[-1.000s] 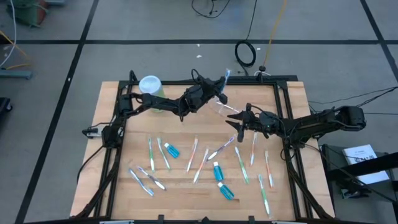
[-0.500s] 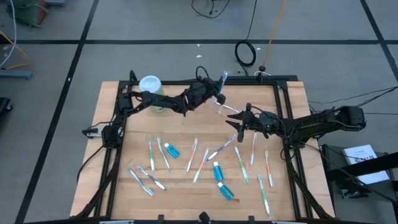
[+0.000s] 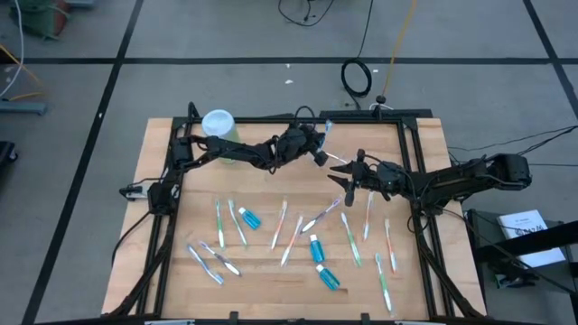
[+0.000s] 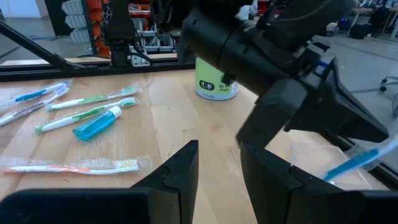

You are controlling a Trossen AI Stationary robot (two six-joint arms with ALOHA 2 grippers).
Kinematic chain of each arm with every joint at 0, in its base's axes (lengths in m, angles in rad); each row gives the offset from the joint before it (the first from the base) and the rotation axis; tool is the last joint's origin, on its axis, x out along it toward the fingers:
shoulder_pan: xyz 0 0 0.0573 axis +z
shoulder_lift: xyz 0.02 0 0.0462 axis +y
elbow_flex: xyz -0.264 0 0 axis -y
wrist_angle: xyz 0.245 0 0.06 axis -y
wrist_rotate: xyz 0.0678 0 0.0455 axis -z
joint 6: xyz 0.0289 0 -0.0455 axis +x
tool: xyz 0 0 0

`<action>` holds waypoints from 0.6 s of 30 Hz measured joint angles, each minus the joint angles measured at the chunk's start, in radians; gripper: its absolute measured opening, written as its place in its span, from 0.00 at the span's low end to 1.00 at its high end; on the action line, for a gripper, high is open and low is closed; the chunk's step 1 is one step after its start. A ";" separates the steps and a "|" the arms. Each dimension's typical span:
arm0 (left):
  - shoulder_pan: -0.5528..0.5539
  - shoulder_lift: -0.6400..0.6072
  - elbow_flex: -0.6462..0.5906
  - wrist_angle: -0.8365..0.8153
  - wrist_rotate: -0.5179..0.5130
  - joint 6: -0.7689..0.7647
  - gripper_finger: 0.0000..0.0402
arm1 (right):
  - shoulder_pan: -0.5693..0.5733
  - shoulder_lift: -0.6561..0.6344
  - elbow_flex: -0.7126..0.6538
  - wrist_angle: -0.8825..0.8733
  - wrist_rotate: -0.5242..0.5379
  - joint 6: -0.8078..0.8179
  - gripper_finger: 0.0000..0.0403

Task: Pick & Place toothbrushing station
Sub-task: Put the top blue toothbrush into the transparent organizer

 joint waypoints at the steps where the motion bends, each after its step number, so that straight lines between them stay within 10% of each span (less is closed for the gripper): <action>1: -0.005 0.000 0.000 -0.011 0.000 0.002 0.02 | 0.000 0.000 0.000 -0.001 0.000 0.010 0.28; 18: -0.004 -0.138 0.000 -0.391 -0.001 0.001 0.34 | 0.003 0.000 0.000 -0.140 -0.011 0.134 0.28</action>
